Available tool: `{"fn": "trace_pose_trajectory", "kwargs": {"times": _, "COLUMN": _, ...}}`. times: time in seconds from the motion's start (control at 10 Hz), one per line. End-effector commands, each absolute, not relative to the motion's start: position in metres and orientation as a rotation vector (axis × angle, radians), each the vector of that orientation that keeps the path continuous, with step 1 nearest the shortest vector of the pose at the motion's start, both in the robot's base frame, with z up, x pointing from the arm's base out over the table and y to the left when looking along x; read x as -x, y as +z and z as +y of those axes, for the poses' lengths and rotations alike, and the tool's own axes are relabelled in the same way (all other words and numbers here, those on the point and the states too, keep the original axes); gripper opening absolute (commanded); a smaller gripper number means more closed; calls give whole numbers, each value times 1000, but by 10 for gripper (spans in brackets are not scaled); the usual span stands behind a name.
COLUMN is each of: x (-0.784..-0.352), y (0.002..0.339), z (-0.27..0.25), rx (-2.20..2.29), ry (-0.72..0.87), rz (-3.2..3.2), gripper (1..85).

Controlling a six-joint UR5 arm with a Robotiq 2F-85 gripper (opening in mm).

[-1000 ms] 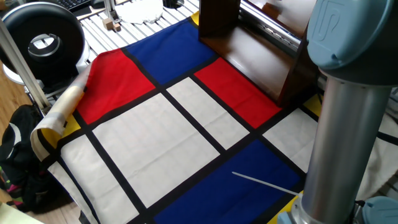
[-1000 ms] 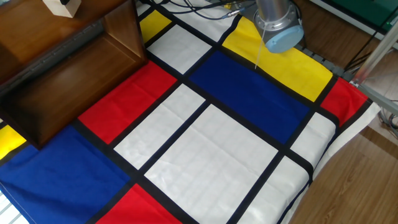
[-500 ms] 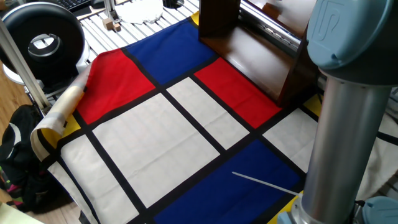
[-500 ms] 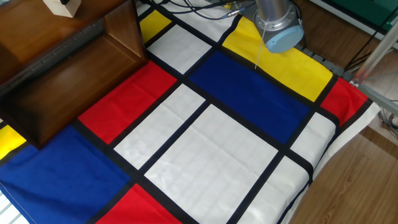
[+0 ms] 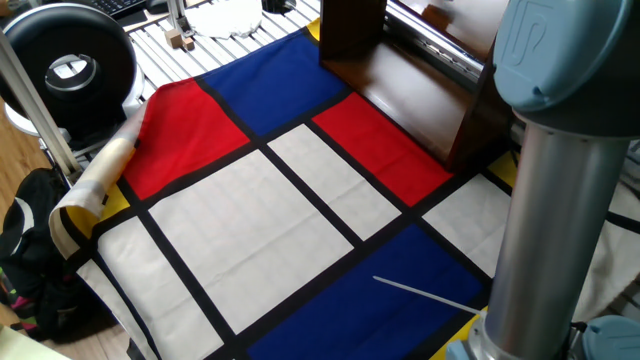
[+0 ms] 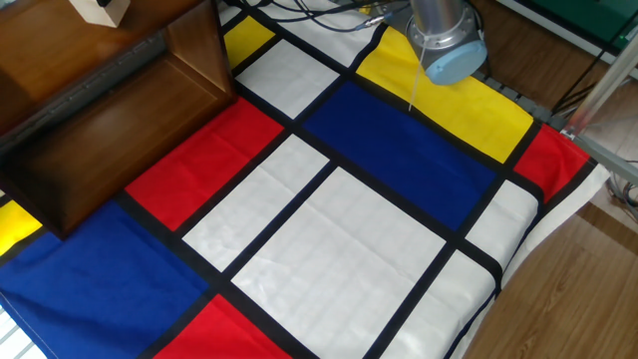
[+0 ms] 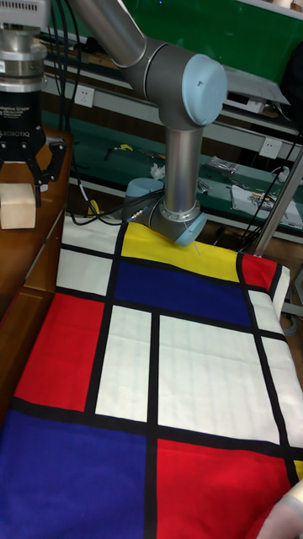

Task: Put the object on the shelf

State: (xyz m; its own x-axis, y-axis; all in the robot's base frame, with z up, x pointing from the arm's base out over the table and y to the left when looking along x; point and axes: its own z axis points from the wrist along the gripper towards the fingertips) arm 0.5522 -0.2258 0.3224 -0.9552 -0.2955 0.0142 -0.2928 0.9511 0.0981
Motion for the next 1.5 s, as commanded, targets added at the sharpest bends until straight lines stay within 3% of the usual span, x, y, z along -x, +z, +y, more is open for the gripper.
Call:
{"fn": "trace_pose_trajectory", "kwargs": {"times": 0.0, "x": -538, "y": 325, "z": -224, "rx": -463, "ry": -168, "rz": -3024, "gripper": 663}}
{"fn": "trace_pose_trajectory", "kwargs": {"times": 0.1, "x": -537, "y": 326, "z": -224, "rx": -472, "ry": -174, "rz": -3018, "gripper": 703}}
{"fn": "trace_pose_trajectory", "kwargs": {"times": 0.5, "x": -539, "y": 326, "z": -221, "rx": -467, "ry": -191, "rz": -3028, "gripper": 687}}
{"fn": "trace_pose_trajectory", "kwargs": {"times": 0.8, "x": -538, "y": 344, "z": -238, "rx": -462, "ry": -73, "rz": -3017, "gripper": 660}}
{"fn": "trace_pose_trajectory", "kwargs": {"times": 1.0, "x": -536, "y": 361, "z": -227, "rx": -425, "ry": -65, "rz": -3007, "gripper": 660}}
{"fn": "trace_pose_trajectory", "kwargs": {"times": 1.4, "x": -546, "y": 362, "z": -180, "rx": -291, "ry": -30, "rz": -3044, "gripper": 613}}
